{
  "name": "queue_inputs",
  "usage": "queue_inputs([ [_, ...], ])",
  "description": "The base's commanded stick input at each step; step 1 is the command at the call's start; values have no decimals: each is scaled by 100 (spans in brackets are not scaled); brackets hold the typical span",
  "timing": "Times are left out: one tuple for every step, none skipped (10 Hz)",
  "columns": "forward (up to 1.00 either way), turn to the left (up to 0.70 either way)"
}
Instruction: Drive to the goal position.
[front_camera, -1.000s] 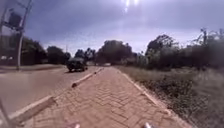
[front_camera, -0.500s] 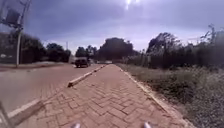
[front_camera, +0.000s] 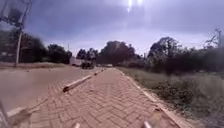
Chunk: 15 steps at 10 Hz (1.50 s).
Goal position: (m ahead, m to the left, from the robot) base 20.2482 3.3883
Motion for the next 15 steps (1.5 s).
queue_inputs([
  [70, 0],
  [70, 0],
  [70, 0],
  [70, 0],
  [70, 0],
  [70, 0],
  [70, 0],
  [70, 0],
  [70, 0],
  [70, 0],
  [70, 0],
  [70, 0],
  [70, 0],
  [70, 0],
  [70, 0],
])
